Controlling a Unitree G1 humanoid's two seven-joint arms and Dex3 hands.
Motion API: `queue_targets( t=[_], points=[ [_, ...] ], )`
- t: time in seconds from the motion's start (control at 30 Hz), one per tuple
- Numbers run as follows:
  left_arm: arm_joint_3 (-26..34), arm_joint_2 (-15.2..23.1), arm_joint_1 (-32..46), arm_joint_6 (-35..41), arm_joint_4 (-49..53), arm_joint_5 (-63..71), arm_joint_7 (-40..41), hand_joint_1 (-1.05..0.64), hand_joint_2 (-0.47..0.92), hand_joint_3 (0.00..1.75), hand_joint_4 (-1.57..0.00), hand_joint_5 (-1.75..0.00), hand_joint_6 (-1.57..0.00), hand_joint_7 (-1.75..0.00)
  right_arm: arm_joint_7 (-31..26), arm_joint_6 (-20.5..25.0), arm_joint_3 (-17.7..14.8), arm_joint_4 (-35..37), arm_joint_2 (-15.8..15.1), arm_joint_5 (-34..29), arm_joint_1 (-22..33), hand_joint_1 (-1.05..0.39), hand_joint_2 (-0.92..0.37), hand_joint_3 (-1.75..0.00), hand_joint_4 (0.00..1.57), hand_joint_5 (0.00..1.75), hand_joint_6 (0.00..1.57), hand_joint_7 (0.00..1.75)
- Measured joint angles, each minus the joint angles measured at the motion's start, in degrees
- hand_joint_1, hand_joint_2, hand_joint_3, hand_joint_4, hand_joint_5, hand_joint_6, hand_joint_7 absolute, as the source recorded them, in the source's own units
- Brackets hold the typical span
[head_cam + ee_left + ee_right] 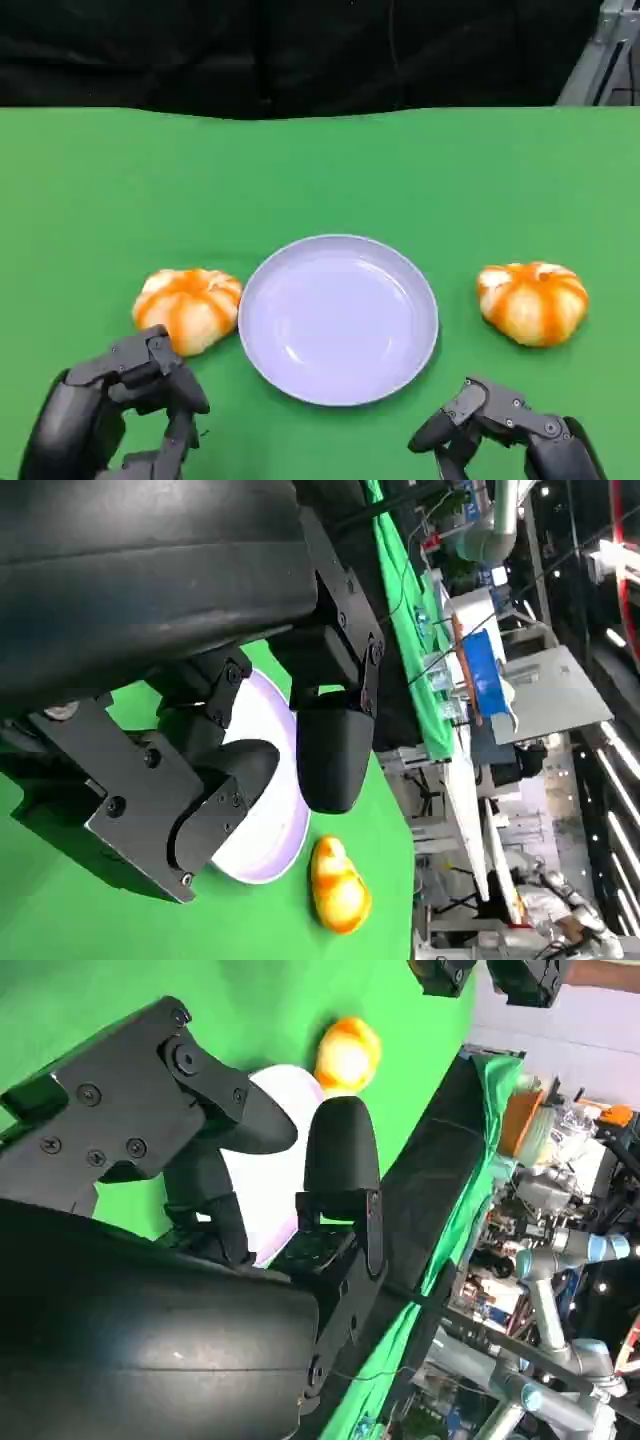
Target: Grasp the bread from the table and place it into the plate.
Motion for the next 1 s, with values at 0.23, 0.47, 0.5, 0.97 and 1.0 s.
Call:
queue_targets(
  t=[0.23,0.47,0.5,0.97,1.0],
  points=[
    [0.0,0.0,0.0,0.0,0.0,0.01,0.0,-0.02,0.34,1.42,-0.83,-1.65,-0.8,-1.44,0.0,0.0,0.0,0.0,0.0,0.0,0.0,-0.14,-0.43,-1.2,0.71,1.6,0.75,1.17],
    [0.0,0.0,0.0,0.0,0.0,0.02,0.0,-0.02,0.34,1.42,-0.83,-1.65,-0.8,-1.43,0.0,0.0,0.0,0.0,0.0,0.01,0.0,-0.12,-0.44,-1.2,0.71,1.6,0.75,1.17],
    [0.0,0.0,0.0,0.0,0.0,0.02,0.0,-0.02,0.34,1.43,-0.83,-1.65,-0.8,-1.43,0.0,0.0,0.0,0.0,0.0,0.03,0.0,-0.12,-0.44,-1.21,0.71,1.6,0.75,1.17],
    [0.0,0.55,-1.02,4.32,-0.43,-0.85,-0.02,-0.06,0.49,0.99,-0.63,-1.32,-0.68,-0.9,0.01,0.18,0.26,-0.01,0.08,0.12,-0.14,-0.11,-0.43,-1.22,0.73,1.61,0.75,1.18],
    [-0.01,0.81,-1.19,5.9,-0.86,-0.39,0.03,-0.06,0.51,0.93,-0.6,-1.29,-0.67,-0.83,0.01,0.26,0.28,0.0,0.12,0.12,-0.16,-0.11,-0.43,-1.23,0.73,1.61,0.75,1.18]
  ],
)
